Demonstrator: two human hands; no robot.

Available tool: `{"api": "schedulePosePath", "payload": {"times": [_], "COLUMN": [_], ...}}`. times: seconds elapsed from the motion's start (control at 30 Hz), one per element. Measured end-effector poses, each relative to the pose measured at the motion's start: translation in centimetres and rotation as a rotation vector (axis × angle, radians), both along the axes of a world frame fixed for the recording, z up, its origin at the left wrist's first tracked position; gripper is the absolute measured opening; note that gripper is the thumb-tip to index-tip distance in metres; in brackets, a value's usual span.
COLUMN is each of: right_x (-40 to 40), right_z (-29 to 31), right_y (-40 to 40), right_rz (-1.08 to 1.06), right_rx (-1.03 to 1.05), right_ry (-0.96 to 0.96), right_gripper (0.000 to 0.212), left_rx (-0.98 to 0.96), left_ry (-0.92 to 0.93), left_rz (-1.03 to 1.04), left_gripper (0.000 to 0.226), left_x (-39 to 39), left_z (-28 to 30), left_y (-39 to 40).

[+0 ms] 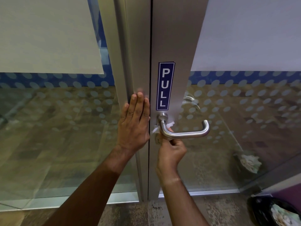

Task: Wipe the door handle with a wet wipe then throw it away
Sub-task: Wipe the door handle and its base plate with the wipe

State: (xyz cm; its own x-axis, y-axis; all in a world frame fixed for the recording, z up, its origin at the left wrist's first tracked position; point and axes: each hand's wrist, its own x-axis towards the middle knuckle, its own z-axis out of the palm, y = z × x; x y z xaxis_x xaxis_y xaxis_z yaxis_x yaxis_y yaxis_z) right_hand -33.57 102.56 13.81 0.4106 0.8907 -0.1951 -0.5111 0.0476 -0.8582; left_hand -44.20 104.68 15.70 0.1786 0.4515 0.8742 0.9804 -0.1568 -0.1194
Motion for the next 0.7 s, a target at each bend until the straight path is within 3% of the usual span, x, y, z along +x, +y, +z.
{"api": "schedulePosePath", "payload": {"times": [0.13, 0.2, 0.3, 0.4, 0.6, 0.7], "right_x": [0.0, 0.7, 3.0, 5.6, 7.9, 8.3], "right_z": [0.7, 0.6, -0.6, -1.0, 4.8, 7.1], "right_y": [0.2, -0.6, -3.8, -6.9, -7.5, -5.9], "right_rz": [0.041, 0.133, 0.328, 0.445, 0.411, 0.352], "right_rx": [-0.055, -0.101, -0.104, -0.067, 0.374, 0.458], "right_ry": [0.226, 0.191, -0.057, -0.476, -1.004, -1.163], "right_gripper": [0.028, 0.021, 0.011, 0.01, 0.01, 0.042], "left_rx": [-0.011, -0.014, -0.022, -0.022, -0.038, -0.041], "left_ry": [0.011, 0.025, 0.04, 0.048, 0.035, 0.033], "left_rz": [0.025, 0.04, 0.046, 0.048, 0.041, 0.039], "left_gripper": [0.078, 0.085, 0.094, 0.093, 0.1, 0.098], "left_x": [0.0, 0.0, 0.1, -0.1, -0.1, 0.0], "left_z": [0.2, 0.2, 0.2, 0.3, 0.4, 0.4], "left_y": [-0.2, -0.3, -0.3, -0.3, -0.4, -0.4]}}
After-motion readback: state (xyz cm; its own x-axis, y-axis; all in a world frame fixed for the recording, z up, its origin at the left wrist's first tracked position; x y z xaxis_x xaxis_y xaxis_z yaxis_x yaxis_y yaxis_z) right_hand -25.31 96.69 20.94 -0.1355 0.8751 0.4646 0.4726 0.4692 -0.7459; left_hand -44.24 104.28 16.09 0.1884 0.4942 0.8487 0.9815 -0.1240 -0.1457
